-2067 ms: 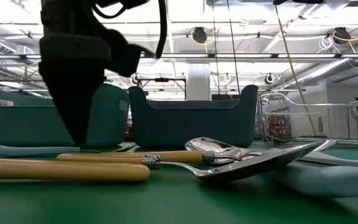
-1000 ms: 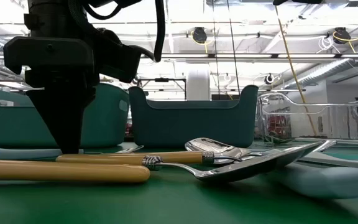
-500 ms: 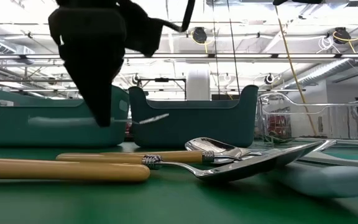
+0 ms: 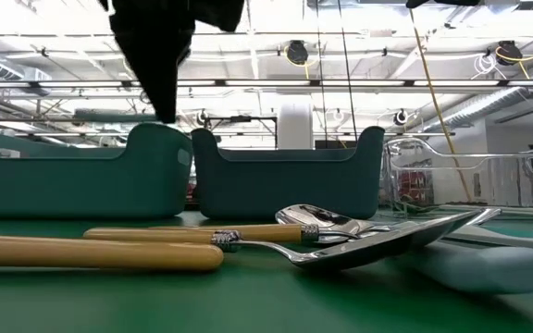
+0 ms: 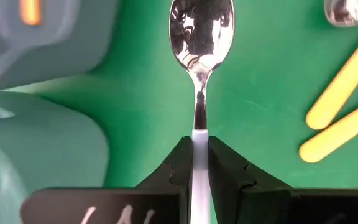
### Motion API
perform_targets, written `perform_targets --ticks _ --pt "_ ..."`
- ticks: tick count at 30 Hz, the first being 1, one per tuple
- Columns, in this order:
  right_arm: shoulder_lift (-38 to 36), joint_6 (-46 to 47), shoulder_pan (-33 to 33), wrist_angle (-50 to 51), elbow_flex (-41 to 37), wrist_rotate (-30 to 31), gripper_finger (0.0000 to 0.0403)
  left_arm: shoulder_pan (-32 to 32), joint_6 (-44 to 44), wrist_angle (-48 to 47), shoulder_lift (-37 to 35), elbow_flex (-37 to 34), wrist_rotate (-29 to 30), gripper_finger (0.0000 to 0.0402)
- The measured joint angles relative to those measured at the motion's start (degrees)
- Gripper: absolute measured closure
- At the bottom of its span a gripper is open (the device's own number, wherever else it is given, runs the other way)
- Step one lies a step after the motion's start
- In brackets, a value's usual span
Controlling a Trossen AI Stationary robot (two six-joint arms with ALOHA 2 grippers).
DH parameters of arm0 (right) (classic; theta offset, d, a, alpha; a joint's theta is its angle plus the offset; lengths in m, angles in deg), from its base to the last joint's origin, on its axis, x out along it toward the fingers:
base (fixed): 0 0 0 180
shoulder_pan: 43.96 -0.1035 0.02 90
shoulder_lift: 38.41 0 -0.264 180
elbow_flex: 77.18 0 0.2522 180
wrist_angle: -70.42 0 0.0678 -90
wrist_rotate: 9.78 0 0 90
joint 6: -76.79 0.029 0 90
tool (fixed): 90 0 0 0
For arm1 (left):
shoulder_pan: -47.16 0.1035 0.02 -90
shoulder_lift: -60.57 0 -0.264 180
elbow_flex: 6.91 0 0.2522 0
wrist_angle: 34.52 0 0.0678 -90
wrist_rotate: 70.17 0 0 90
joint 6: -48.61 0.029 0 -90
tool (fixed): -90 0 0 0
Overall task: Sort silverware by color (type)
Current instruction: Put the blue spoon into the green bin
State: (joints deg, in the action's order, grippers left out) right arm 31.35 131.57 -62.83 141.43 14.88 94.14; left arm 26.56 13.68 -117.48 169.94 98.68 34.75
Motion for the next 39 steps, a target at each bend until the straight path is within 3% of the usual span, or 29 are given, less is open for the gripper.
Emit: perform_targets --ticks 9,17,28,39 --pt "0.02 -1.85 0.0 0.02 -0.01 0.54 0.0236 3.67 -5.01 -2.55 -11.28 0.12 8.35 0.037" --pt "0.02 -7.46 0.12 0.02 -0.04 9.06 0.0236 10.15 -15.76 -7.02 -16.6 0.13 12.14 0.037" --pt "-3.4 -25.94 5.17 3.39 -0.04 10.06 0.0236 18.57 -38.84 -18.6 -18.98 -1.03 12.74 0.037" --pt "-10.83 -44.83 13.99 4.51 -0.04 10.14 0.0236 21.97 -58.65 -15.66 -25.13 -15.31 7.11 0.037"
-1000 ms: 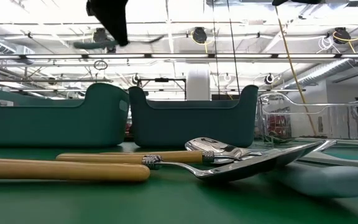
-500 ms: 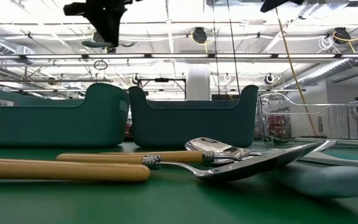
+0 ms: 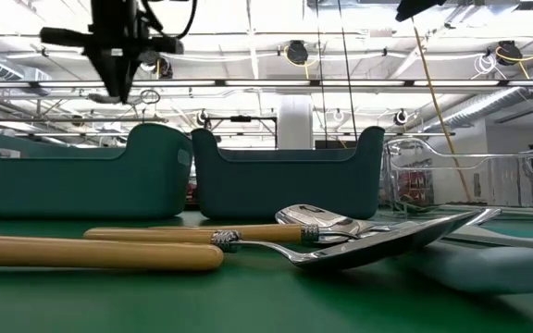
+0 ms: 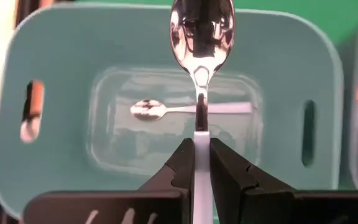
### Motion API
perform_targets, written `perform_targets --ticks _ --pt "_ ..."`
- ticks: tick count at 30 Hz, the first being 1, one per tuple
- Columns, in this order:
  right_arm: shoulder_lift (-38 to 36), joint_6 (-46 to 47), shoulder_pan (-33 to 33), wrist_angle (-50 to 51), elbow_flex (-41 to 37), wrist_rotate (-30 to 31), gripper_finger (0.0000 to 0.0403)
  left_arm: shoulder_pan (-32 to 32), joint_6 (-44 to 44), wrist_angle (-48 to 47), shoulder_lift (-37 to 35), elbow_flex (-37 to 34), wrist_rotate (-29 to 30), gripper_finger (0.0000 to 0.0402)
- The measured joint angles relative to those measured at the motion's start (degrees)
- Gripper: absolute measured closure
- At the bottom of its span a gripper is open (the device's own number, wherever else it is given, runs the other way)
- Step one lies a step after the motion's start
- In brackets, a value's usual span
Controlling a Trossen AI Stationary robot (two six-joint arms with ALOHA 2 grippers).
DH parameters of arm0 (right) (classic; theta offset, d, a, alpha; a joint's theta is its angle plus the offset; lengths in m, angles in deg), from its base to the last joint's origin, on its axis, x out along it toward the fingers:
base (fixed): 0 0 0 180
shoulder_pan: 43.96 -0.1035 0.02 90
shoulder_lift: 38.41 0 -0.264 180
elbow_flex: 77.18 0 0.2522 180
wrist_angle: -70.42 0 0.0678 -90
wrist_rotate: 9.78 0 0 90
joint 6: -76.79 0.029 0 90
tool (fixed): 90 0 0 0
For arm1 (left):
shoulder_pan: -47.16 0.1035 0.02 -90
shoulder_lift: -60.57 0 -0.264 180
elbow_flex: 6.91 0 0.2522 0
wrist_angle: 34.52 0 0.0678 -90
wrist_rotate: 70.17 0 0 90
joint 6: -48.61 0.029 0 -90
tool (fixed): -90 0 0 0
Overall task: Sort silverware by color (type)
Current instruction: Put the blue spoon into the green bin
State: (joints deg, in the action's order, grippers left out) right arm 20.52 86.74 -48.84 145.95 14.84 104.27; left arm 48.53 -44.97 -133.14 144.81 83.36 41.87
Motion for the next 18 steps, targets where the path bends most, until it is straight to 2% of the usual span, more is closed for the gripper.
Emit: perform_targets --ticks 4,12,18 --pt "-1.81 -3.22 1.57 -0.11 0.0 -0.24 0.0236 -0.01 -9.67 2.86 0.06 -3.82 -0.05 0.037" --pt "-3.29 -10.35 3.19 -0.48 0.0 -0.29 0.0236 0.0 -22.26 5.32 0.62 -8.5 -0.56 0.037" --pt "-3.09 -11.77 4.11 -0.67 0.0 -2.23 0.0236 0.85 -25.34 3.43 2.31 -9.62 -1.05 0.0368"
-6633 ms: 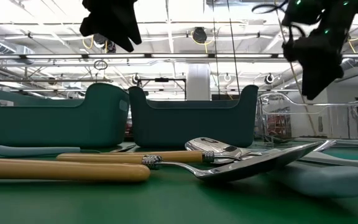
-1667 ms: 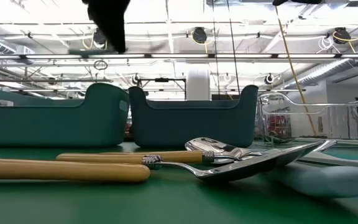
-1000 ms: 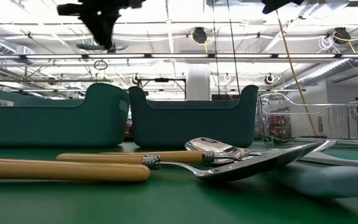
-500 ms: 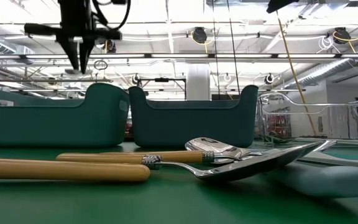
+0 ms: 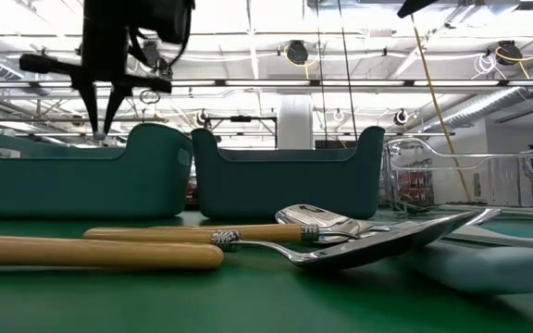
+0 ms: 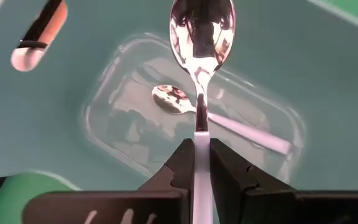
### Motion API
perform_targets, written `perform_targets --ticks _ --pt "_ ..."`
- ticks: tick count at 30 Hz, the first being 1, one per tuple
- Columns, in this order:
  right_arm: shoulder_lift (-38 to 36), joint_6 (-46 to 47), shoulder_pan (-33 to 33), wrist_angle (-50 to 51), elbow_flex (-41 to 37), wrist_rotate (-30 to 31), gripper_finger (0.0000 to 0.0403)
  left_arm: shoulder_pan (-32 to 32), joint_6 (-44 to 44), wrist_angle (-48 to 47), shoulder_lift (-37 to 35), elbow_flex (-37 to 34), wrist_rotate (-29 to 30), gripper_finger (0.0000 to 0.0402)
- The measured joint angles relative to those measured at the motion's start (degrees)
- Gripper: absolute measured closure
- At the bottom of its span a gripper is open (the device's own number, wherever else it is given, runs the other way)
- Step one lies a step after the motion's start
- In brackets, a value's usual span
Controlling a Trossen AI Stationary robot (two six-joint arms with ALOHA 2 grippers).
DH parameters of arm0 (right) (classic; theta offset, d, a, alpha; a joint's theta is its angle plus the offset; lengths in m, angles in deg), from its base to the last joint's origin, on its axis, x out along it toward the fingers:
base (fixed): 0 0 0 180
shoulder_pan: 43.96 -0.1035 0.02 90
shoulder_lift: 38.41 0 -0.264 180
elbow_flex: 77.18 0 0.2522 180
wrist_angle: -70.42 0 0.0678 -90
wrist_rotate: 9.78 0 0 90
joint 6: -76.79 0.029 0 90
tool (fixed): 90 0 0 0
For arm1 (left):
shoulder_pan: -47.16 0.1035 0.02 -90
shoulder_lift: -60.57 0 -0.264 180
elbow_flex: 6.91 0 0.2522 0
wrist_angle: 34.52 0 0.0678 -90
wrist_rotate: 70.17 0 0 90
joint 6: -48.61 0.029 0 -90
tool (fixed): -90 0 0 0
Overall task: Sort silverware by color (type)
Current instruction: Put the blue spoon into the green bin
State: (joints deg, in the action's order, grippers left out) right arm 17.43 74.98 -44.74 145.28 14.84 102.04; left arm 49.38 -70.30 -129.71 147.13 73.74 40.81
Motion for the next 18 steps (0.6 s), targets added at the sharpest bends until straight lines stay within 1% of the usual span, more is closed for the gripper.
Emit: perform_targets --ticks 3,8,12,15,18 --pt "0.31 0.03 0.11 -0.04 0.0 -1.21 0.0236 0.93 -0.29 0.11 1.9 -0.04 -0.15 0.0359" --pt "1.03 0.02 0.11 -0.9 0.0 -1.15 0.0236 1.95 -1.4 1.46 4.77 -0.05 -1.09 0.0355" --pt "1.64 1.14 0.11 -1.77 0.02 -2.43 0.0236 1.96 -3.27 2.07 6.54 -0.05 -1.83 0.0353" --pt "2.3 2.92 0.11 -3.45 0.02 -2.51 0.0236 1.94 -1.93 3.25 7.25 -0.05 -1.81 0.035" --pt "3.1 5.34 0.11 -5.89 0.02 -2.47 0.0236 1.94 -0.53 4.07 7.29 -0.05 -1.47 0.0331"
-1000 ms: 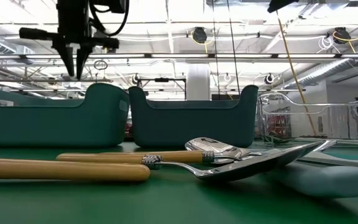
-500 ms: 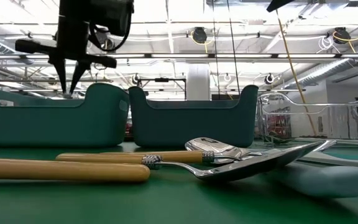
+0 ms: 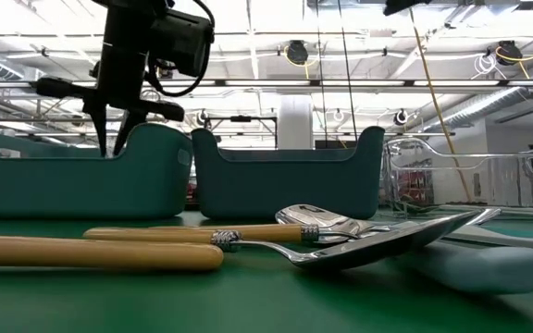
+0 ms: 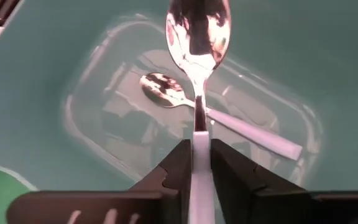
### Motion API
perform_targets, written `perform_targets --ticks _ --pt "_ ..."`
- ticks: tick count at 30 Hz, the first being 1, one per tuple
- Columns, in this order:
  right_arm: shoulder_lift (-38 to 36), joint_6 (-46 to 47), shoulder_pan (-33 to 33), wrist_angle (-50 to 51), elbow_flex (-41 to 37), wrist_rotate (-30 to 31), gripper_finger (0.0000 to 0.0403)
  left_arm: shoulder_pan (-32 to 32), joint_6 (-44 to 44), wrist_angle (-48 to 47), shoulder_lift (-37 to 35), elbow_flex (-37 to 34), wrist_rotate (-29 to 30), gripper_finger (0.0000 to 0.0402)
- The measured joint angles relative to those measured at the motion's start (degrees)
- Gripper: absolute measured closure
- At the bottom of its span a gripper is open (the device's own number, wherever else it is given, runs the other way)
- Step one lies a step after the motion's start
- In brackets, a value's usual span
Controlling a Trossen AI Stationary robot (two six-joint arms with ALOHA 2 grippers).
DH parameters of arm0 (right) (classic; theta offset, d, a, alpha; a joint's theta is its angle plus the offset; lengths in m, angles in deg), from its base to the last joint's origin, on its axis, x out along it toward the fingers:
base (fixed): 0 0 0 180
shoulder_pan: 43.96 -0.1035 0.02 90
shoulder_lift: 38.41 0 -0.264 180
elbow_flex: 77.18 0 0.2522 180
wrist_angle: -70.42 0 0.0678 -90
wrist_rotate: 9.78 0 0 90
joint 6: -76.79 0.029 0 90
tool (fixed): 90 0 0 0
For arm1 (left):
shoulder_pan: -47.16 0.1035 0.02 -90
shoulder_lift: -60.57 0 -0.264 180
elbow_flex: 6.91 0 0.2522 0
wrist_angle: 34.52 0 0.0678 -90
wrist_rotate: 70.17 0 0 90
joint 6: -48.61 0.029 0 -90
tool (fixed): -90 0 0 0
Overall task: Sort silverware by color (type)
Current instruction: Put the blue spoon into the green bin, then put the orange spoon into the blue bin
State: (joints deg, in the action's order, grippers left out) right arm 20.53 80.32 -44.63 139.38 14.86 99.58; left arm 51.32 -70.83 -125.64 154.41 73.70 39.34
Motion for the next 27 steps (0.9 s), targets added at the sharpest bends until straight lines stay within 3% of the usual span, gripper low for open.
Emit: perform_targets --ticks 8,12,17,27 --pt "0.96 8.18 -0.02 -6.27 0.0 0.0 0.0236 0.0 -0.32 -0.5 -0.02 0.0 -0.1 0.0232" --pt "1.07 12.54 -0.02 -6.68 0.02 0.0 0.0236 -0.32 5.25 0.63 -0.04 0.97 -0.9 0.0209" --pt "1.05 17.57 -0.15 -6.6 0.02 -0.02 0.0236 -2.03 21.67 0.3 -0.22 9.34 0.06 0.0206" --pt "1.07 30.06 -0.3 -6.64 0.02 -3.32 0.0236 -10.02 54.66 -0.15 -0.31 32.63 10.22 0.0206"
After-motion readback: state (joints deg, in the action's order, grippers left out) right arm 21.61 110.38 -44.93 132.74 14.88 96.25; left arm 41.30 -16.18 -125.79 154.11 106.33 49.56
